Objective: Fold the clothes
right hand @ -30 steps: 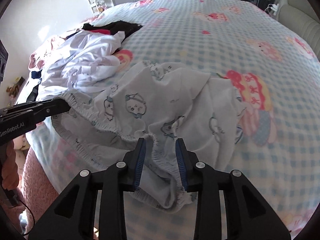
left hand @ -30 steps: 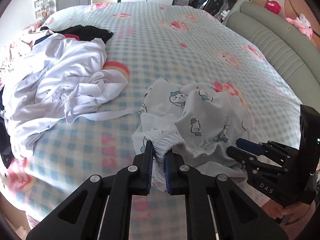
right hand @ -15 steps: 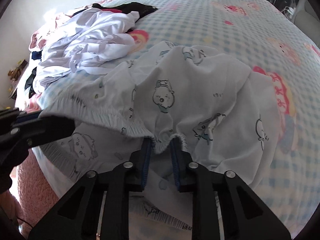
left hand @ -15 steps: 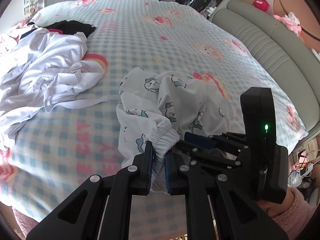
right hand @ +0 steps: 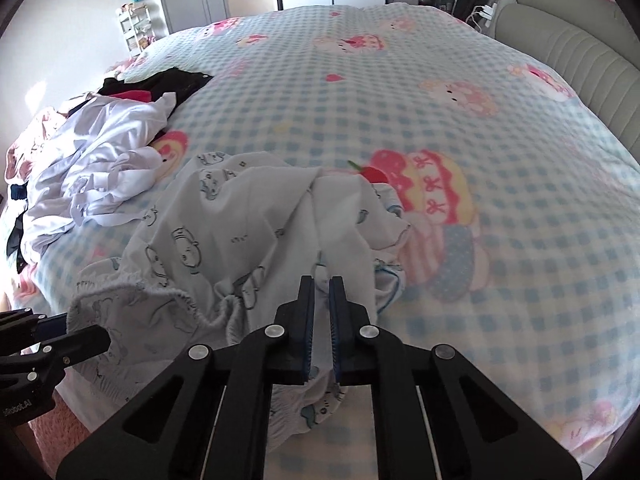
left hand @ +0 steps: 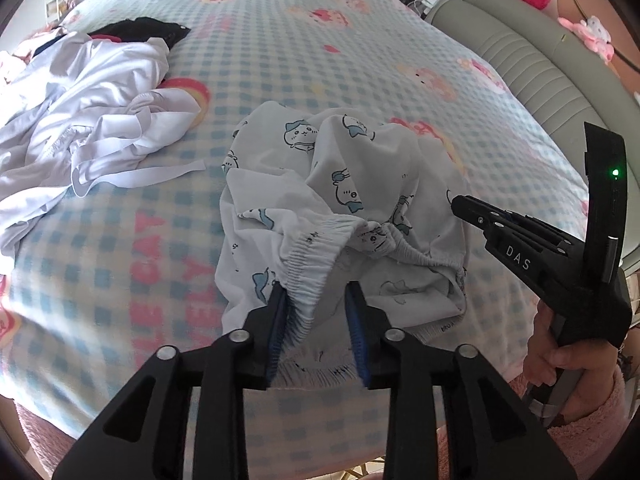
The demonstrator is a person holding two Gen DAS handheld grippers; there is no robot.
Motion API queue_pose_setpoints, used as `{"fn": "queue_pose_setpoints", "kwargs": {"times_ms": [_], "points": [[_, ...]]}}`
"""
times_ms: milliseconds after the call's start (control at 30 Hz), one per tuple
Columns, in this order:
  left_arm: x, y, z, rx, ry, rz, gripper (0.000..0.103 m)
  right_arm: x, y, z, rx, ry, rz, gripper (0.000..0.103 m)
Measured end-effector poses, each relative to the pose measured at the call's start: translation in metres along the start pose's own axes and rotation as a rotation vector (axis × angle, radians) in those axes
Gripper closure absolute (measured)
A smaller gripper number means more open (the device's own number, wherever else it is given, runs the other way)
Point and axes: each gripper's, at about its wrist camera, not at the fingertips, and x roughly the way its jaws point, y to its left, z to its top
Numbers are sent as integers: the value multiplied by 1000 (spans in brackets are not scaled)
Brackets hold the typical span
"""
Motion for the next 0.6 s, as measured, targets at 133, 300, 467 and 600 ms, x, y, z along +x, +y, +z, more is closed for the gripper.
{"fn": "queue_pose_setpoints", "kwargs": {"times_ms": [133, 300, 467, 600], "points": [[0, 6, -2, -27, 5, 19, 54, 2, -11, -4, 15, 35, 42, 97], [-13, 24, -9, -144, -45, 105, 54, -3, -14, -13, -17, 56, 94, 91], [-21, 41, -15, -219, -66, 97, 54, 1, -32, -24, 50, 91, 66, 87], [-7, 46, -18, -246, 24, -39, 51, 1, -35, -28, 51, 116, 89, 87]]}}
